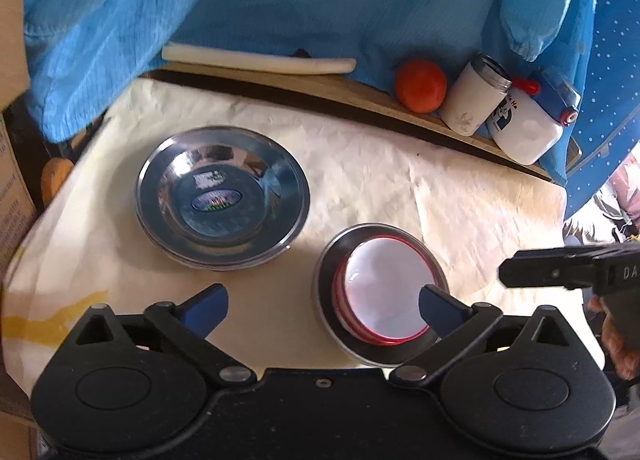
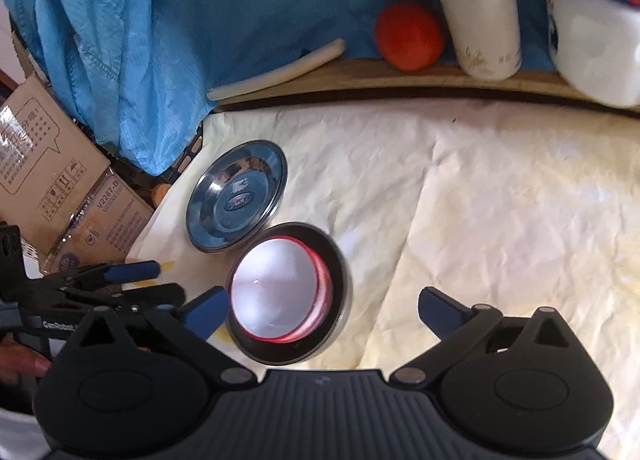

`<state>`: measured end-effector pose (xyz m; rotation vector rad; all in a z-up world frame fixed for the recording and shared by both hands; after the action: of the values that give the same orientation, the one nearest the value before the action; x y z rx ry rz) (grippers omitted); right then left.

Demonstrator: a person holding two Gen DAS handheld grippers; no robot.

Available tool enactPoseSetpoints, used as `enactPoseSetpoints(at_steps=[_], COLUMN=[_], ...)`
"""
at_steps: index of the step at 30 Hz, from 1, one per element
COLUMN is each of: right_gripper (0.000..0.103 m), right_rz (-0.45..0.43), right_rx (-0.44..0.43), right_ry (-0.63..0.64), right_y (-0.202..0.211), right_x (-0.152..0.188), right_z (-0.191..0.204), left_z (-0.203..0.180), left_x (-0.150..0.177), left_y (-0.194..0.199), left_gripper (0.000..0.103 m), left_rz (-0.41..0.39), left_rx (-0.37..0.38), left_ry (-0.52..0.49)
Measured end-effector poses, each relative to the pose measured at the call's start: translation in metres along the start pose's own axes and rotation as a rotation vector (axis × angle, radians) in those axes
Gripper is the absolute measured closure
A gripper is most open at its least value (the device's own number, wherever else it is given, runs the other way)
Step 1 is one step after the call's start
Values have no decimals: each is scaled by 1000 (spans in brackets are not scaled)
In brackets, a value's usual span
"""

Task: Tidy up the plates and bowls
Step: 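Open the left gripper and bring both grippers to the steel bowl's rim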

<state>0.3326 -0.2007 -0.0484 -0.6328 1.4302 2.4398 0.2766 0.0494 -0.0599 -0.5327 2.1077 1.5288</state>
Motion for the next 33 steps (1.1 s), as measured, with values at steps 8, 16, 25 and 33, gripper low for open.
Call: enactPoseSetpoints(at_steps=[8,16,25,33], right_gripper=[0,0,0,0], right_rz=[-73,-37,4,42], right_rx=[145,194,229,245], right_ry=[259,279,232,205], right_y=[15,15,4,-9], right_x=[10,20,19,19], right_z=[8,6,-5,-12], left_z=[14,21,26,27], left_x=[13,21,21,20], left_y=[1,-8,-16,-25], left_gripper=[1,1,1,1], left_rz=[-23,20,43,74], left_rx=[-104,-146,-183,-178], left_ry=[-58,-65,-77,-89])
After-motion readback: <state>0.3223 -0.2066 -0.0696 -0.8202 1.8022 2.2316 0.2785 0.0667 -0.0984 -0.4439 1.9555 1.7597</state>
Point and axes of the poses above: each gripper's, at about its wrist camera, not at the fingertips, and y roughly against the way its jaws point, z to its left, x to its underside, the point moved 6 cm from there along -y, roughly the way its jaws point, and after that the axes turned 5 degrees about -z, right-handed, at the moved point
